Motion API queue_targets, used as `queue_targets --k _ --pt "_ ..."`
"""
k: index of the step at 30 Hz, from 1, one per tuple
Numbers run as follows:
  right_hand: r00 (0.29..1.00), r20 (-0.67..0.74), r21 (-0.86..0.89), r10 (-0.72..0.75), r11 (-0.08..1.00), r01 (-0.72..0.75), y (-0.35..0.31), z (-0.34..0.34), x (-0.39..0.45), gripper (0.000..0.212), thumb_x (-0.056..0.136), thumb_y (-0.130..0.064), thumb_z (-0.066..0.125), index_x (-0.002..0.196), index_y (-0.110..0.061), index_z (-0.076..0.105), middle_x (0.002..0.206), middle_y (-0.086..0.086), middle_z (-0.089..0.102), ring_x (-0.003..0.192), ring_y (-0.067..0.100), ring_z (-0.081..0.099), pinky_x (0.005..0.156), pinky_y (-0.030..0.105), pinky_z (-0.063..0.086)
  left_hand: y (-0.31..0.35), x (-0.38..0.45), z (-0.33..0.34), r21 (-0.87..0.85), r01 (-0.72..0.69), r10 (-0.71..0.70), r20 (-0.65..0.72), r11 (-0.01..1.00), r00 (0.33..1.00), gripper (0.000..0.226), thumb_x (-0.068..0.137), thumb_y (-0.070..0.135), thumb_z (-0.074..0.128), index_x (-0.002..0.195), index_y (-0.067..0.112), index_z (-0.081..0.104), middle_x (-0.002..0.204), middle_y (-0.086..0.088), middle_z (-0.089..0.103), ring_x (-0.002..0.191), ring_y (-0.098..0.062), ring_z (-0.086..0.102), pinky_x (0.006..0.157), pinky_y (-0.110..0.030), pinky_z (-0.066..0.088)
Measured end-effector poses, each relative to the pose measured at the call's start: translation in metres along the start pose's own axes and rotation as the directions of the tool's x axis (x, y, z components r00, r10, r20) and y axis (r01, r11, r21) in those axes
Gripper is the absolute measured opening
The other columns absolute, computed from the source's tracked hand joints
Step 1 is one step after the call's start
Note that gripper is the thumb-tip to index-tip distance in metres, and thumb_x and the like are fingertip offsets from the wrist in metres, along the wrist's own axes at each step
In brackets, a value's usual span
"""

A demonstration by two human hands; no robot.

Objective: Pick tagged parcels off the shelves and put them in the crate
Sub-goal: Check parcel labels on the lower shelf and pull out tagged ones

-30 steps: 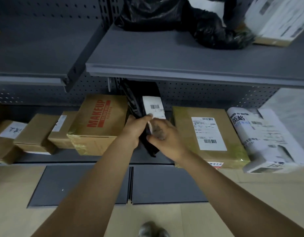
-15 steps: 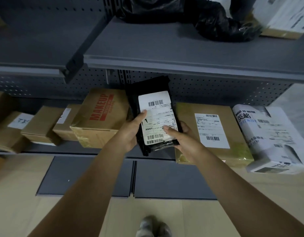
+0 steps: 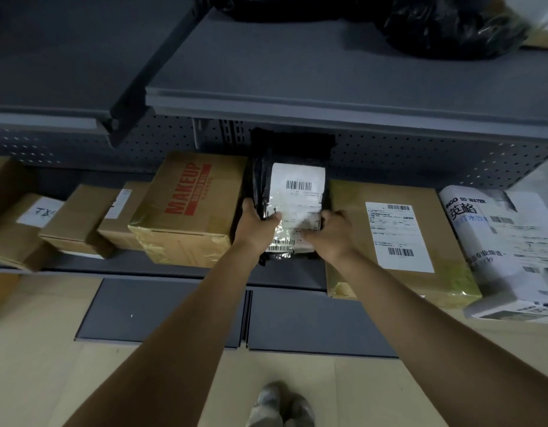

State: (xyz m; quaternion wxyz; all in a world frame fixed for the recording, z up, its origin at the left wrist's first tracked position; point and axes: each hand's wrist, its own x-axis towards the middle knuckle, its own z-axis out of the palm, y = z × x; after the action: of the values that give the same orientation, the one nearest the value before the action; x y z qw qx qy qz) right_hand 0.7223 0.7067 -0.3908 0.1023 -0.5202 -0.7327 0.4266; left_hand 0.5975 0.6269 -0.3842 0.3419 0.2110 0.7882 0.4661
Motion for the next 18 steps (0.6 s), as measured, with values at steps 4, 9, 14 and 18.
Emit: queue_targets --k 4,9,14,18 --pt "0.996 0.091 0.048 0.007 0.999 -0.011 -0.007 -0.005 0.028 0.04 0.083 -0.005 0.072 0.119 -0.006 0.055 0.118 0.006 0.063 0.099 0.017 0.059 0.074 0.022 0.044 0.007 0.024 0.005 0.298 -0.052 0.067 -0.04 0.953 0.997 0.052 0.095 0.013 0.056 0.143 0.014 0.037 0.136 -0.015 0.05 0.104 -0.026 0.058 0.08 -0.029 0.044" --pt "0.991 0.134 0.155 -0.021 0.988 0.0 -0.011 -0.004 0.051 0.06 0.076 -0.005 0.078 0.129 -0.011 0.05 0.12 -0.002 0.062 0.109 0.015 0.06 0.08 0.019 0.045 0.013 0.051 0.011 0.382 -0.075 0.078 0.008 0.921 0.997 0.074 0.085 0.003 0.059 0.15 0.023 0.028 0.134 -0.011 0.052 0.114 -0.03 0.057 0.09 -0.038 0.054" --pt "0.983 0.155 0.193 -0.097 0.979 0.066 -0.017 0.0 0.06 0.067 0.074 -0.009 0.079 0.131 -0.014 0.046 0.127 0.004 0.056 0.113 0.017 0.058 0.088 0.027 0.053 0.016 0.063 0.015 0.302 -0.073 0.036 0.125 0.951 0.991 0.106 0.081 0.01 0.072 0.157 0.029 0.0 0.151 -0.007 0.039 0.13 -0.025 0.049 0.089 -0.026 0.048" --pt "0.989 0.109 0.195 -0.096 0.978 0.074 -0.02 0.005 0.053 0.071 0.083 -0.014 0.073 0.144 -0.017 0.039 0.138 0.001 0.043 0.123 0.019 0.051 0.099 0.03 0.046 0.027 0.058 0.004 0.307 -0.122 0.123 0.018 0.944 0.992 0.09 0.088 0.008 0.062 0.158 0.019 0.006 0.157 -0.012 0.029 0.138 -0.026 0.042 0.097 -0.025 0.042"
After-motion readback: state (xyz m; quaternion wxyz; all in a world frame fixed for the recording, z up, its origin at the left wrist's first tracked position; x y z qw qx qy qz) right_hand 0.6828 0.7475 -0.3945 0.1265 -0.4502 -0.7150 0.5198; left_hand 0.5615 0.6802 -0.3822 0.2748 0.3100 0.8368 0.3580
